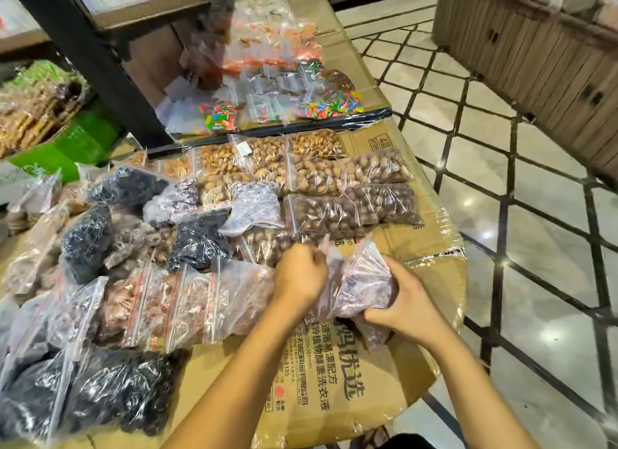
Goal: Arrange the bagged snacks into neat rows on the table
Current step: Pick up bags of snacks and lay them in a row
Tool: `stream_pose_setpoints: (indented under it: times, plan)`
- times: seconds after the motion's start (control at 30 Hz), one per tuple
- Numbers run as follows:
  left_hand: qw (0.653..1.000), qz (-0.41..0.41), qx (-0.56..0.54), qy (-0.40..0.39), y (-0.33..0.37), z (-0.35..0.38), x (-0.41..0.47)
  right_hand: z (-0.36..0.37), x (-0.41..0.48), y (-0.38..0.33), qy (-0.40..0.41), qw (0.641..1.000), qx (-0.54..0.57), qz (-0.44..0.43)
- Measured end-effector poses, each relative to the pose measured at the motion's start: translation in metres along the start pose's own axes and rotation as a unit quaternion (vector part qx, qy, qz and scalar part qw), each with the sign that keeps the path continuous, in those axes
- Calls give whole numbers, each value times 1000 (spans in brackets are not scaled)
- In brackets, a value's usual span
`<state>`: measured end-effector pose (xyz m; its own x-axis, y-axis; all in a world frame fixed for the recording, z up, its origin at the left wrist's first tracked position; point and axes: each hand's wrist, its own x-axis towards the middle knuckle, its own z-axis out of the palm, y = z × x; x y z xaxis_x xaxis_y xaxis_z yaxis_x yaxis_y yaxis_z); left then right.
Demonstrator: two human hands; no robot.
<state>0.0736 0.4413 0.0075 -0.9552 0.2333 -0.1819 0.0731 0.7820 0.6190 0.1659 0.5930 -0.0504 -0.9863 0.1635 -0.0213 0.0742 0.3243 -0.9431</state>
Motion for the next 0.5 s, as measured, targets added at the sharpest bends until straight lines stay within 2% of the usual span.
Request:
stream_pose_setpoints:
  times: [0.07, 0.17, 0.23, 0.33, 0.43, 0.5]
  plan:
    - [995, -29, -97, -1, -7, -7, -4, -4, -4, -1, 11, 1000, 6, 4]
    - [955, -92, -280, -3, -17, -27, -10, -13, -9, -5, 53, 997, 52, 7]
    - [952, -117, -282, -16, -29, -38, -11, -20, -9, -9, 77, 994, 72, 6]
    - [973, -148, -179, 1, -53, -39, -10, -26, -5, -12, 57, 998, 36, 1]
    - [963, -162, -208, 52, -63, -31, -9, -30, 7, -20, -17, 996, -87, -31]
    - [960, -145, -228, 76, -64, -33, -10, -29, 23, -29, -87, 970, -215, -73]
